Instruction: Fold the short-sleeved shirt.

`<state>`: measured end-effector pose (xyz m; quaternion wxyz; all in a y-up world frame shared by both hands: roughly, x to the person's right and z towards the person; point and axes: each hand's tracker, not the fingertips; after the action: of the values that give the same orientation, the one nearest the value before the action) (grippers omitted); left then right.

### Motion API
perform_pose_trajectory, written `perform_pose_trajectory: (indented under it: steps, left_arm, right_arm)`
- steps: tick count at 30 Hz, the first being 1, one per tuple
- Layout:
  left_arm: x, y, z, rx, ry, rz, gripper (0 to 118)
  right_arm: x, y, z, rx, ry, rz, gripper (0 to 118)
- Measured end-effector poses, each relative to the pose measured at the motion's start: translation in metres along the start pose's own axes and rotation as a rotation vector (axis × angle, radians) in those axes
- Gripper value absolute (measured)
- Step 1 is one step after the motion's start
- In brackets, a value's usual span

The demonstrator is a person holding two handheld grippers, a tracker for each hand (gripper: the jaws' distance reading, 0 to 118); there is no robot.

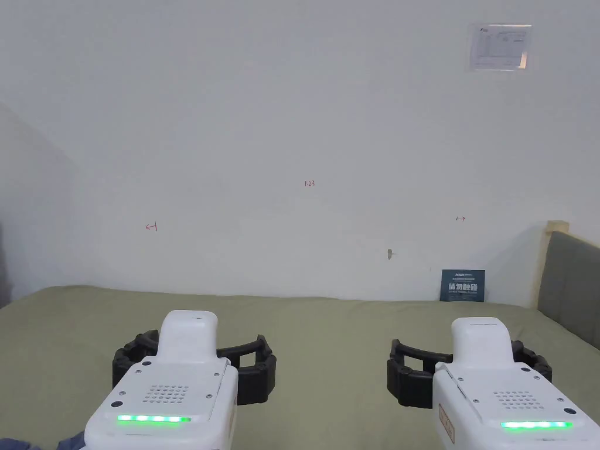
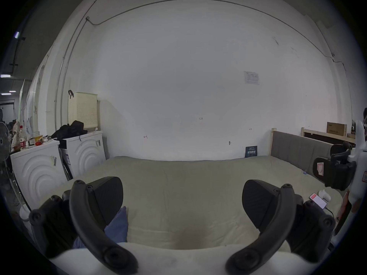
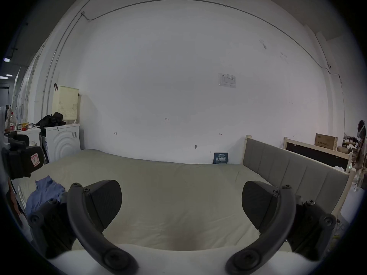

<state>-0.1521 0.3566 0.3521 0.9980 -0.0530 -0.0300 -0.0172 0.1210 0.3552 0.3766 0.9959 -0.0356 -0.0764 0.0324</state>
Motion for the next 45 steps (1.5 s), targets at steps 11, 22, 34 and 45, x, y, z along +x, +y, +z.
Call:
perform_pose_trajectory:
  steps: [11,22,34,45]
  left_arm:
    - [0.008,-0.002,0.000,0.003,-0.024,-0.031,0]
    - [0.001,0.000,-0.004,-0.035,-0.042,0.011,0]
    - [-0.144,-0.005,0.045,-0.077,0.316,0.035,1]
    - [-0.256,-0.029,0.121,-0.128,0.641,0.070,1]
  right_arm:
    - [0.001,-0.004,-0.003,-0.014,-0.047,0.000,0]
    - [-0.003,-0.007,-0.005,-0.025,-0.046,0.006,0]
    - [-0.146,-0.013,-0.032,-0.061,0.312,0.020,0]
    - [-0.278,-0.009,-0.006,-0.057,0.626,0.033,0]
